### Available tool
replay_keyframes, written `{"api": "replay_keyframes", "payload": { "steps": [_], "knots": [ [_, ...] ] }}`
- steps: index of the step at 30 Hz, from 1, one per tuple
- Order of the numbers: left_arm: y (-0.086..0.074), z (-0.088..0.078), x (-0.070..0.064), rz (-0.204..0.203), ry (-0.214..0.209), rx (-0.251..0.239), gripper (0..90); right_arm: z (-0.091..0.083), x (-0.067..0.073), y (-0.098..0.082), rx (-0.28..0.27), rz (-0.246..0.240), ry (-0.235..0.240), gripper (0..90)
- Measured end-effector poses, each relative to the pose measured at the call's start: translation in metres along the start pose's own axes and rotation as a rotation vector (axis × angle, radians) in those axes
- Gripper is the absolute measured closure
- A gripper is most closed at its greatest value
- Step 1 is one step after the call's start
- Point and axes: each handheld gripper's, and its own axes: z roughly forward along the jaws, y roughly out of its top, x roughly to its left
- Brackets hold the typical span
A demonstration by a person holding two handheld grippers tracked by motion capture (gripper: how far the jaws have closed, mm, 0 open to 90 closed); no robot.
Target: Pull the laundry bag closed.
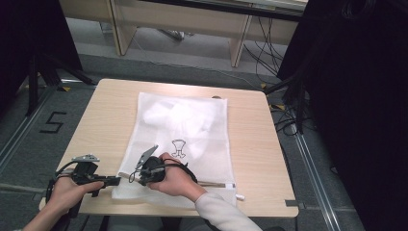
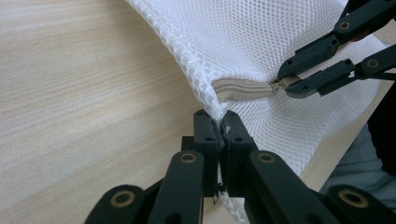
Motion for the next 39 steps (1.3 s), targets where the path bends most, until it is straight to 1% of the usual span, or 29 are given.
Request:
{"api": "replay_keyframes", "payload": {
  "steps": [1,6,8,11,12,13,15,17,18,19,20,26,28,29,34,35,37,39],
  "knots": [
    [0.000,0.000,0.000,0.000,0.005,-0.002,86.1,-0.001,0.001,-0.001,0.007,0.013,0.011,82.6],
    [0.000,0.000,0.000,-0.002,-0.001,0.000,86.1,-0.002,0.001,-0.004,0.005,0.023,0.006,82.6],
    [0.000,0.000,0.000,-0.003,-0.001,0.000,86.1,-0.002,0.000,-0.005,0.004,0.015,0.003,82.6],
    [0.000,0.000,0.000,-0.002,0.000,0.000,86.1,-0.004,0.000,-0.007,0.011,0.030,0.011,82.6],
    [0.000,0.000,0.000,-0.003,-0.001,0.001,86.1,-0.003,-0.001,-0.008,-0.002,0.019,0.006,82.6],
    [0.000,0.000,0.000,-0.003,-0.001,0.001,86.1,-0.003,-0.001,-0.008,-0.002,0.019,0.006,82.6],
    [0.000,0.000,0.000,-0.002,0.001,0.003,86.1,-0.004,0.000,-0.010,0.003,0.038,0.004,82.6],
    [0.000,0.000,0.000,-0.001,0.000,0.002,86.1,-0.003,-0.001,-0.011,-0.011,0.020,0.002,82.6],
    [0.000,0.000,0.000,-0.001,0.000,0.002,86.1,-0.003,-0.001,-0.011,-0.011,0.020,0.002,82.6],
    [0.000,0.000,0.000,-0.002,-0.002,0.000,86.1,-0.003,-0.001,-0.012,-0.022,0.018,0.005,82.6],
    [0.000,0.000,0.000,-0.001,-0.002,0.001,86.1,-0.004,-0.001,-0.012,-0.024,0.027,0.003,82.6],
    [0.000,0.000,0.000,-0.003,-0.001,-0.001,86.1,-0.003,0.000,-0.013,-0.023,0.023,0.003,82.5],
    [0.000,0.000,0.000,-0.001,-0.001,-0.001,86.1,-0.004,0.000,-0.013,-0.031,0.026,0.007,82.6],
    [0.000,0.000,0.000,-0.001,-0.001,-0.001,86.1,-0.005,0.000,-0.013,-0.026,0.020,0.003,82.6],
    [0.000,0.000,0.000,0.002,-0.001,0.000,86.1,-0.006,-0.001,-0.015,-0.023,0.022,0.004,82.6],
    [0.000,0.000,0.000,0.003,-0.003,-0.001,86.1,-0.006,0.000,-0.016,-0.026,0.041,0.009,82.6],
    [0.000,-0.001,0.000,0.008,-0.005,0.004,86.1,-0.007,-0.001,-0.017,-0.019,0.019,0.002,82.6],
    [0.000,-0.001,0.000,0.010,-0.002,0.004,86.1,-0.009,-0.001,-0.018,-0.020,0.027,0.007,82.6]
  ]
}}
